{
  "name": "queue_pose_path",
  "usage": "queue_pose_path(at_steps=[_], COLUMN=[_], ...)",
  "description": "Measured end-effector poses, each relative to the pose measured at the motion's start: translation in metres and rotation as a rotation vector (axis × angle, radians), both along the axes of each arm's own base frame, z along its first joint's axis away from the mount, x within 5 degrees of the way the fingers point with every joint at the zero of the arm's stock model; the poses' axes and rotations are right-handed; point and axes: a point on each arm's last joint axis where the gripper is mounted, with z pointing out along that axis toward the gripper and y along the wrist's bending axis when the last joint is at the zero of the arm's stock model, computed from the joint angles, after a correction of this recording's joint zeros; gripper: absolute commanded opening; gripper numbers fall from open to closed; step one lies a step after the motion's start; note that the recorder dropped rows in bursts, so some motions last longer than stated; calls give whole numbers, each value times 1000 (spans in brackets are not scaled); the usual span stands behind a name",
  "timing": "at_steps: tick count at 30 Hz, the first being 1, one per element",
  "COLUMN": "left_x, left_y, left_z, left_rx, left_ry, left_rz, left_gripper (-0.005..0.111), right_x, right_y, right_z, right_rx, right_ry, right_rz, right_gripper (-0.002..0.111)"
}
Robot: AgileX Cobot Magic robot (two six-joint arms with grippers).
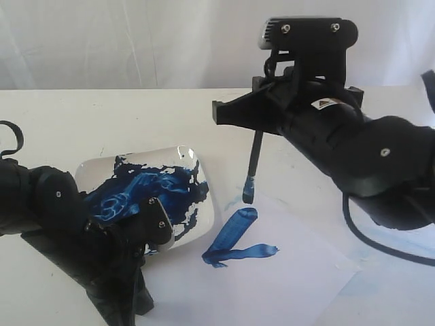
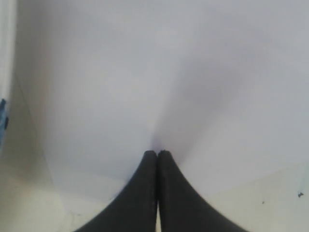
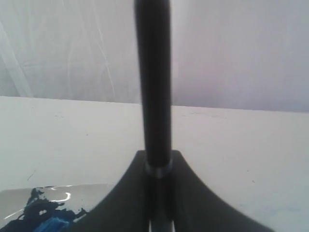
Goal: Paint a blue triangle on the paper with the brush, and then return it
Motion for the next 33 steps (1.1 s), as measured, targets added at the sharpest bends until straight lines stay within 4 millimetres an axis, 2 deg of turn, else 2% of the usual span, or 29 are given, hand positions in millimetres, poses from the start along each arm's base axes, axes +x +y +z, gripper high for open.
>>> queue_pose_path(at_steps=[6,14,24,33], left_x=[0,0,0,0], left_y=[0,0,0,0], left_z=[0,0,0,0], left_rx=[0,0,0,0], left_ry=[0,0,0,0], left_rz=[0,0,0,0], left_gripper=[0,0,0,0], right_x=[2,3,9,9], right_y=[-8,-10,-8,-7], right_z=[-4,-5,-16,-15], right_rx=[39,48,82,95], right_ry=[72,75,92,83], right_rz=[-117,-140,-200,-192], right_gripper=[0,0,0,0])
